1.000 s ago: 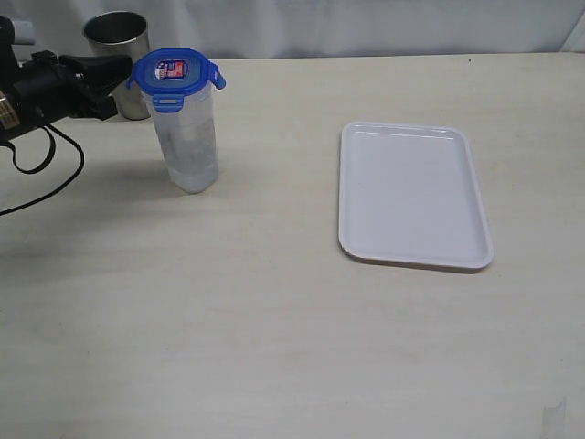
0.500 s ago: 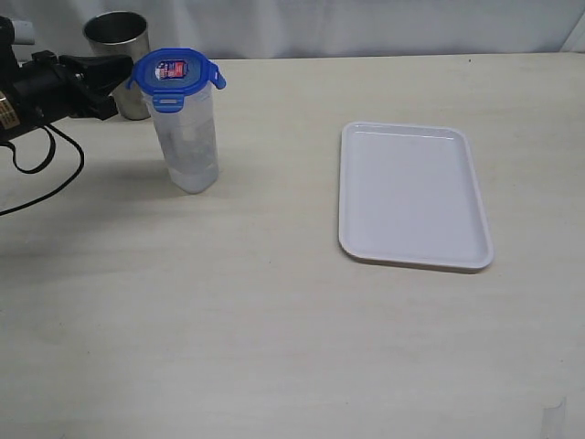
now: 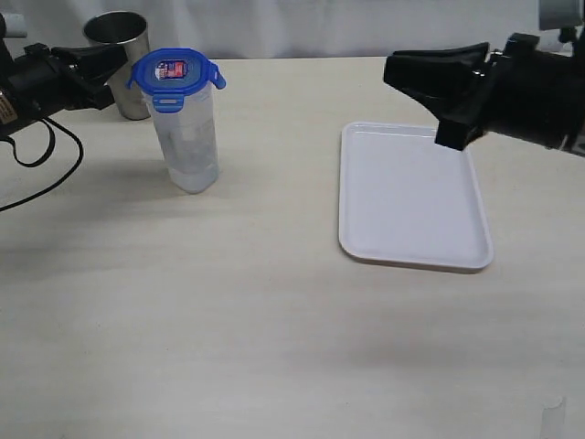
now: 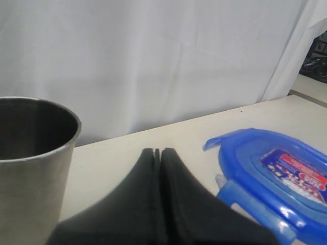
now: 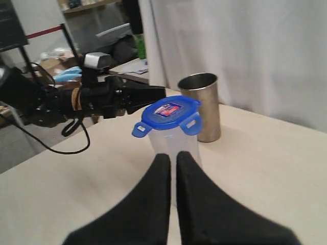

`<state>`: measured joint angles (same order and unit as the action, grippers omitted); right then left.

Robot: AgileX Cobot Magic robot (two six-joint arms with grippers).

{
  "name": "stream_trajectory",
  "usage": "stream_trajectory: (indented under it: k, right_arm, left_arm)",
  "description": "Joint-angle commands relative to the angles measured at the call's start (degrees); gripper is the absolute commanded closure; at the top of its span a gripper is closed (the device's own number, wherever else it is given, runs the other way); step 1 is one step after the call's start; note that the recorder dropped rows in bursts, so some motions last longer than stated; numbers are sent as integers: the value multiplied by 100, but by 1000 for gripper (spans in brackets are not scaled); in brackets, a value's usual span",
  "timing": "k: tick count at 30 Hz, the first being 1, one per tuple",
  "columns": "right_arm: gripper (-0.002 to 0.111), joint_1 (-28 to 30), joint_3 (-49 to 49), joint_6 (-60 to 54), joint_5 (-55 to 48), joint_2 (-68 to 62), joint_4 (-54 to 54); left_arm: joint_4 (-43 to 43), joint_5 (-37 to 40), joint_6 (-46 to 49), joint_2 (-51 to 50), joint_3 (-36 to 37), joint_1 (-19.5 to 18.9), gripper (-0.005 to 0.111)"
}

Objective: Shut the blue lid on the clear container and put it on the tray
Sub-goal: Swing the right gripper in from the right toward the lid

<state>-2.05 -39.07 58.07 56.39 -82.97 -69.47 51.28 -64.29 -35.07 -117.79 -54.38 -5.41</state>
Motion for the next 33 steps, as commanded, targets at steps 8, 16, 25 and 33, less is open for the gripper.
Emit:
stream_trajectory:
  k: [8, 16, 25, 33]
  right_arm:
    - [104, -1327, -2787, 1568, -724, -2368, -1882]
    - [104, -1856, -3595, 1932, -724, -3237, -2033]
    - [104, -1873, -3863, 1819, -1341, -3512, -1667]
    - [104, -1873, -3887, 1714, -716, -3512, -1541]
  left_arm:
    - [4, -81, 28, -3, -42, 16, 107]
    - [66, -81, 31, -3, -42, 16, 107]
    - [172, -71, 31, -3, -42, 16, 107]
    - [161, -81, 31, -3, -42, 16, 107]
